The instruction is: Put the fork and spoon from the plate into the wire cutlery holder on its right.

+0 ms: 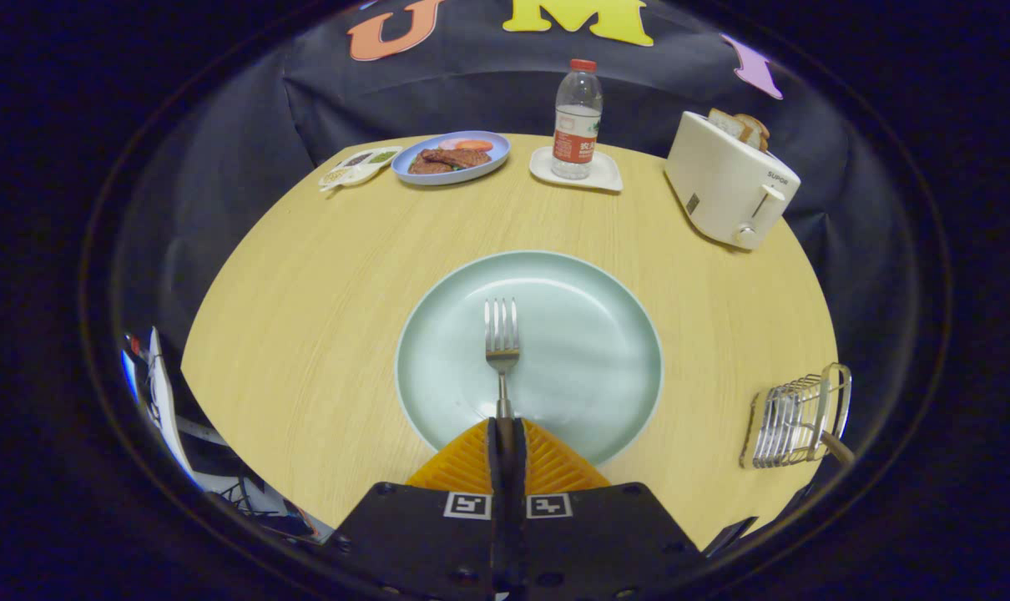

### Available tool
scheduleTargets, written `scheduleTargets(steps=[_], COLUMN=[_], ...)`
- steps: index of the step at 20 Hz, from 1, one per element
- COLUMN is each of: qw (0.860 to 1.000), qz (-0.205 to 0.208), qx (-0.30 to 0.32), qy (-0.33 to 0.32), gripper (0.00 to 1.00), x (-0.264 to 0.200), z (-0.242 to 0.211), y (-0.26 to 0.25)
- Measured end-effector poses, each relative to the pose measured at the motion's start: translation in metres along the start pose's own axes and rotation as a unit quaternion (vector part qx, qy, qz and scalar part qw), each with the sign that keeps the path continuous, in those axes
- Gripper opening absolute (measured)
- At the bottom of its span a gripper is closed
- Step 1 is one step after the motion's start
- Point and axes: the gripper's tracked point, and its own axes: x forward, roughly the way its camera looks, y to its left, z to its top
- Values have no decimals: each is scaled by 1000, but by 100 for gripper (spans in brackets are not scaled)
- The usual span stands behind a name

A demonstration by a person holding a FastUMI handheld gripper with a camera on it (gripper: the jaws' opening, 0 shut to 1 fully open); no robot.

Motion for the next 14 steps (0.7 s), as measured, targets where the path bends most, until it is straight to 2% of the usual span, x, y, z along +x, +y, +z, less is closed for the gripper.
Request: scheduleTargets(steps=[5, 9, 14], qw=[999, 999, 998], qz=[24, 12, -8], qx=[9, 17, 39], qy=[41, 44, 56], gripper=[1, 1, 1], x=[-59, -110, -153], z=[2, 11, 10], y=[-33, -89, -166])
